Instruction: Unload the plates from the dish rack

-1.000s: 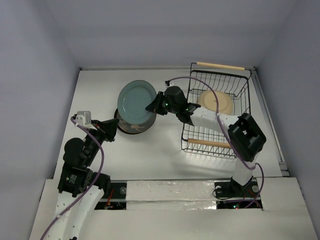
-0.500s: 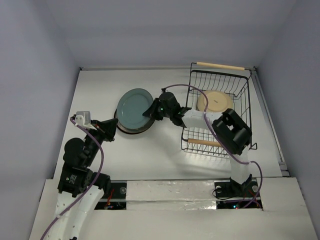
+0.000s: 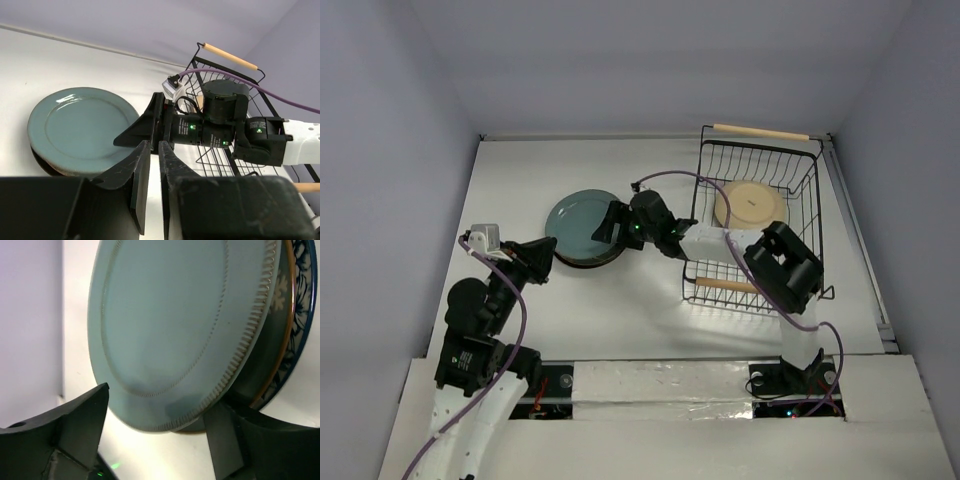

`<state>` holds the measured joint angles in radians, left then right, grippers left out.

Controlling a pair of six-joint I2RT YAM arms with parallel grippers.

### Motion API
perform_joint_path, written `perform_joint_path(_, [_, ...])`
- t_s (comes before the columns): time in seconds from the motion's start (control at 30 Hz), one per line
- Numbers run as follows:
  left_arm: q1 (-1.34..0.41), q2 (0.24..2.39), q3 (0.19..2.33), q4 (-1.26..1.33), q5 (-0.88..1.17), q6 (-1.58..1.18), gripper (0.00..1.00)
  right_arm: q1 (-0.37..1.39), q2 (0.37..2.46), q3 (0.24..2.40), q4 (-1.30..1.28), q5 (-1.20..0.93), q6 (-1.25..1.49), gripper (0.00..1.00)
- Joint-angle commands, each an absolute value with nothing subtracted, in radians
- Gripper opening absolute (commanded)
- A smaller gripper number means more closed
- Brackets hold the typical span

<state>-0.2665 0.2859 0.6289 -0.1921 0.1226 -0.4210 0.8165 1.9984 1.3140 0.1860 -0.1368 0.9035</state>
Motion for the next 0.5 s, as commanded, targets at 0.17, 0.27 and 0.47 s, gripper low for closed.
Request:
perform_joint_path(0.17, [-0.259, 0.27, 0.635, -0.16, 0.124, -0.425, 0.12, 0.888, 1.833, 1.344, 0.028, -0.037, 0.72, 0.9])
perform_joint_path(0.27, [-0.259, 0.267, 0.635, -0.16, 0.124, -0.423, 0.12, 0.899, 1.775, 1.307, -0.018, -0.012, 0.698, 0.9])
perform_joint_path(0.47, [-0.259, 0.261, 0.634, -0.158, 0.127, -0.423, 0.14, 0.899, 1.611, 1.22, -0.086, 0.04, 0.649, 0.63])
